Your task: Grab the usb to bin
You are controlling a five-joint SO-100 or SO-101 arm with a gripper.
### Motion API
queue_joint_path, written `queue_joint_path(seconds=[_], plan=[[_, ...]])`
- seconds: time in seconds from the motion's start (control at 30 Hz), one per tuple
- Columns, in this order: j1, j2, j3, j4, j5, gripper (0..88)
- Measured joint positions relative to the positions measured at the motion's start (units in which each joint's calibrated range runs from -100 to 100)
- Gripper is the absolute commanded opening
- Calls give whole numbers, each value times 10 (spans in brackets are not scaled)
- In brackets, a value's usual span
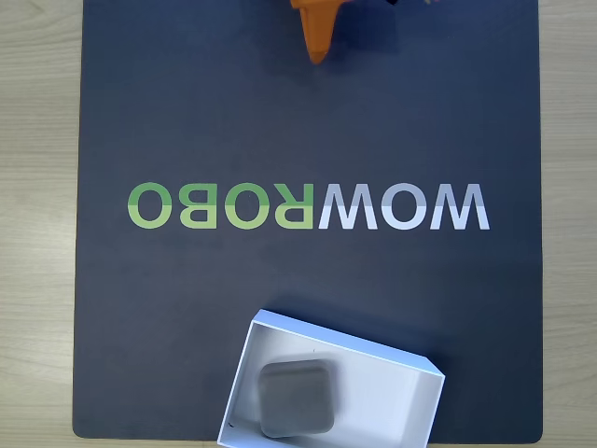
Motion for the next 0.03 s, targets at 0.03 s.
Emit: queue_joint_path(seconds=[0.03], plan=[[0,0,0,0,0,9]])
